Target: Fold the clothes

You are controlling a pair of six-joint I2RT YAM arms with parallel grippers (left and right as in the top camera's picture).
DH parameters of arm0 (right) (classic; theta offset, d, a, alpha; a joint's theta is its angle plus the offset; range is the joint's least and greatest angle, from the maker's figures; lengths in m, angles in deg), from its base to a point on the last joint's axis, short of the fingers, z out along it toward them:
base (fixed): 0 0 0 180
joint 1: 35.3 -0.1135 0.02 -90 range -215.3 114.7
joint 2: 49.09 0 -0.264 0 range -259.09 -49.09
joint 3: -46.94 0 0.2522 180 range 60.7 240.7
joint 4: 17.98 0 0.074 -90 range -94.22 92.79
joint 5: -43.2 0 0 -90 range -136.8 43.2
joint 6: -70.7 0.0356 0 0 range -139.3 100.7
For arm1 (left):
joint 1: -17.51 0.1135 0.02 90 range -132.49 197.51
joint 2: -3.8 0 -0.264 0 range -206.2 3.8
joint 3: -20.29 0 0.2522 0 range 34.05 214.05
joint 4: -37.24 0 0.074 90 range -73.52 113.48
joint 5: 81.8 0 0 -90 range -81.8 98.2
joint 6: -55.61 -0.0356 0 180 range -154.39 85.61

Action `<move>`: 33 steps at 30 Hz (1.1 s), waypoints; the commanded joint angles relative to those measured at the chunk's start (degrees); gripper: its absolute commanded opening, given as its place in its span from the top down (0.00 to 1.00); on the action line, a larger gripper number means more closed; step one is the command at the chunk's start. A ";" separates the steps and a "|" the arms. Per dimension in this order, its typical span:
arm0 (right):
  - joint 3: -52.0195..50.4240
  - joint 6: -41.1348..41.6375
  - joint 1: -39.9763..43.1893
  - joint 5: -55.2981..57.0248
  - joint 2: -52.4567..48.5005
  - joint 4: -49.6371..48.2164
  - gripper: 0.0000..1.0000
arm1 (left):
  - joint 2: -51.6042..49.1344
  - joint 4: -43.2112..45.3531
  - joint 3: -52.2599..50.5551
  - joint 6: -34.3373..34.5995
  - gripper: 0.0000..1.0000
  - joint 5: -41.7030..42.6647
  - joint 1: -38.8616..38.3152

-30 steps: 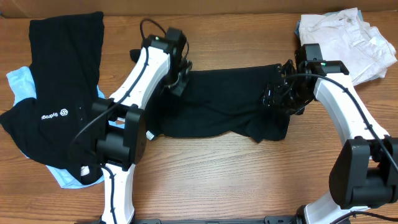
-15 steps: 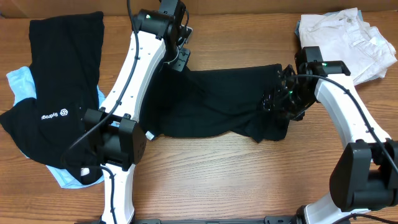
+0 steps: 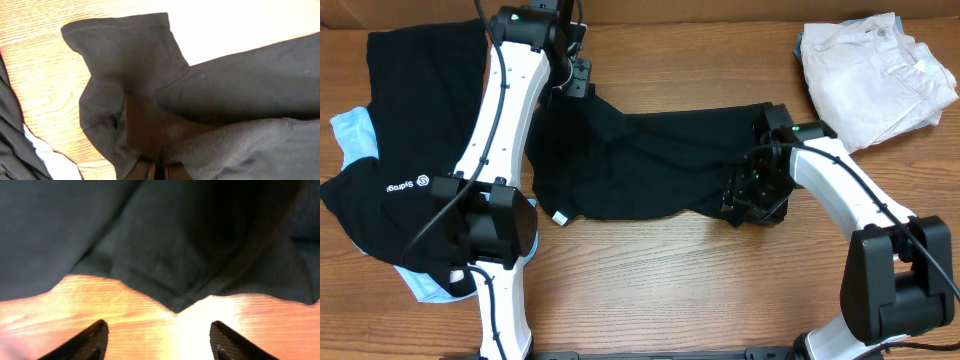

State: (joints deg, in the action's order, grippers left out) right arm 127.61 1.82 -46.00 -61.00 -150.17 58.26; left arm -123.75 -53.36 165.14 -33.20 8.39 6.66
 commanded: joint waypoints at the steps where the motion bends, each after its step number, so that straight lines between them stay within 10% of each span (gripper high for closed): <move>1: -3.06 4.70 -0.17 1.70 1.86 -2.86 0.35 | 0.17 -0.02 1.90 0.74 0.96 -0.39 -0.52; 12: -8.07 6.19 -0.22 0.37 1.86 -11.02 0.57 | 0.15 0.13 1.90 0.74 0.96 -0.39 -0.52; 18: -8.02 7.08 -0.22 0.44 1.86 -12.35 0.96 | 0.17 0.13 1.90 0.74 0.96 -0.42 -0.52; 33: 24.22 -2.56 12.13 1.31 11.34 5.29 0.96 | 5.20 -10.27 28.83 0.98 0.96 -1.66 4.28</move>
State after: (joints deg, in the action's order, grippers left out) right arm 143.44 3.72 -36.58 -60.16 -141.80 60.82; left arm -123.09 -62.45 187.39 -33.00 7.54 9.18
